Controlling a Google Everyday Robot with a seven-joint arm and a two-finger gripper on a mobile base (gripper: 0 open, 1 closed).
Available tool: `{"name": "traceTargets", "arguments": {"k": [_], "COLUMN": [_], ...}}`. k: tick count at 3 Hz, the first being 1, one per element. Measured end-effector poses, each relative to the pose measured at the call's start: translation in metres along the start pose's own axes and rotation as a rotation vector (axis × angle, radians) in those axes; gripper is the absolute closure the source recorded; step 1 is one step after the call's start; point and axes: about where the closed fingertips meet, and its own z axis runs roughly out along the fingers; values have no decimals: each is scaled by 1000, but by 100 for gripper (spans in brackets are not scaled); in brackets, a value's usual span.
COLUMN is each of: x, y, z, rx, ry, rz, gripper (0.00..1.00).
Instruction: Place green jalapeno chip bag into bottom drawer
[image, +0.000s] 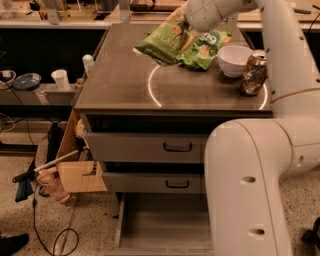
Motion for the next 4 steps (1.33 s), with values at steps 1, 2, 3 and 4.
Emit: {"name": "traceTargets", "arguments": {"k": [1,2,3,4], "x": [-6,-19,-52,-93], "y": [0,2,-12,-14], "z": [-21,-42,-89,-128], "rx": [-3,20,143,266], "ry": [50,92,165,221], "rz": [32,51,29,17], "gripper": [100,100,100,100]}}
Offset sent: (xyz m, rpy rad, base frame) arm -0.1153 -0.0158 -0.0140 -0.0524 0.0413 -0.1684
